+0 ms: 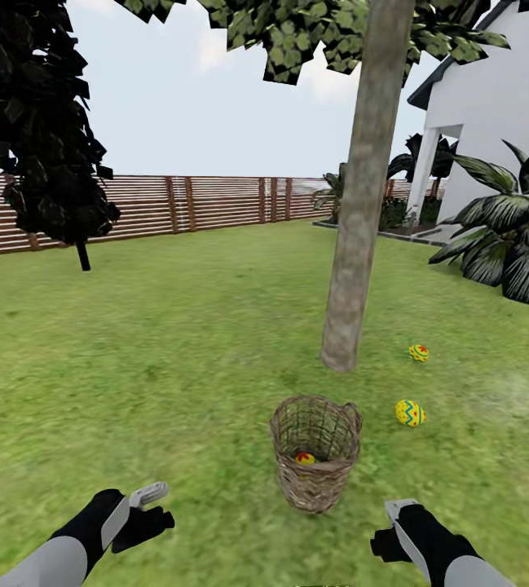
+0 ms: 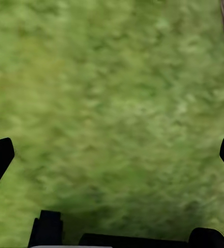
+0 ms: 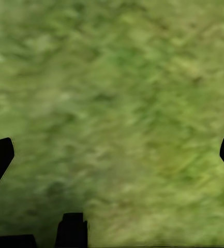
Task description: Take the three Easter eggs out of the wicker basket on the lawn in the garden, then place them on the lawn next to a single tree (choose any tree) so that all three eggs are next to the same tree and none are left in the basket.
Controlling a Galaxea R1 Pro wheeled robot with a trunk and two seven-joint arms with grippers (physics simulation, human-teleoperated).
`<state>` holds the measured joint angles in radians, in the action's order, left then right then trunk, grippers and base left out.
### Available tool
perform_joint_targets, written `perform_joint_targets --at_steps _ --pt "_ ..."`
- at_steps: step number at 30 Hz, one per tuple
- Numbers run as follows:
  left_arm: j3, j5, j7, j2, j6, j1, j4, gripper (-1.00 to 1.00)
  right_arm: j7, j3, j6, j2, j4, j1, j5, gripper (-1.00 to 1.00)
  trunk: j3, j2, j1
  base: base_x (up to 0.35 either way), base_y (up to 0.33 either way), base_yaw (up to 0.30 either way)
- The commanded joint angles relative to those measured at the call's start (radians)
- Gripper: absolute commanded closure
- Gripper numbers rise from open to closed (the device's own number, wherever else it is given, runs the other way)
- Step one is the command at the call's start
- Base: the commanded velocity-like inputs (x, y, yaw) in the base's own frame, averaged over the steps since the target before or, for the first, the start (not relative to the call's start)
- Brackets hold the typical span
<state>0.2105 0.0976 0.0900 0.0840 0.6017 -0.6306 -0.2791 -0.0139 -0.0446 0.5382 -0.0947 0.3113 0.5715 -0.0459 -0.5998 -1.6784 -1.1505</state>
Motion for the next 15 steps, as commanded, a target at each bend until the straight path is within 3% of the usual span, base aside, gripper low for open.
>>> perform_joint_targets --at_steps 1,15 --pt "0.001 0.01 -0.001 0.0 0.006 0.0 -0.002 -1.0 -0.001 -0.005 0.006 0.0 0.002 0.0 -0.005 -1.0 -0.001 -0.001 0.0 0.0 0.336 -0.287" --pt "0.001 0.01 -0.001 0.0 0.006 0.0 -0.002 -1.0 -0.001 -0.005 0.006 0.0 0.002 0.0 -0.005 -1.0 -0.001 -0.001 0.0 0.0 0.335 -0.287"
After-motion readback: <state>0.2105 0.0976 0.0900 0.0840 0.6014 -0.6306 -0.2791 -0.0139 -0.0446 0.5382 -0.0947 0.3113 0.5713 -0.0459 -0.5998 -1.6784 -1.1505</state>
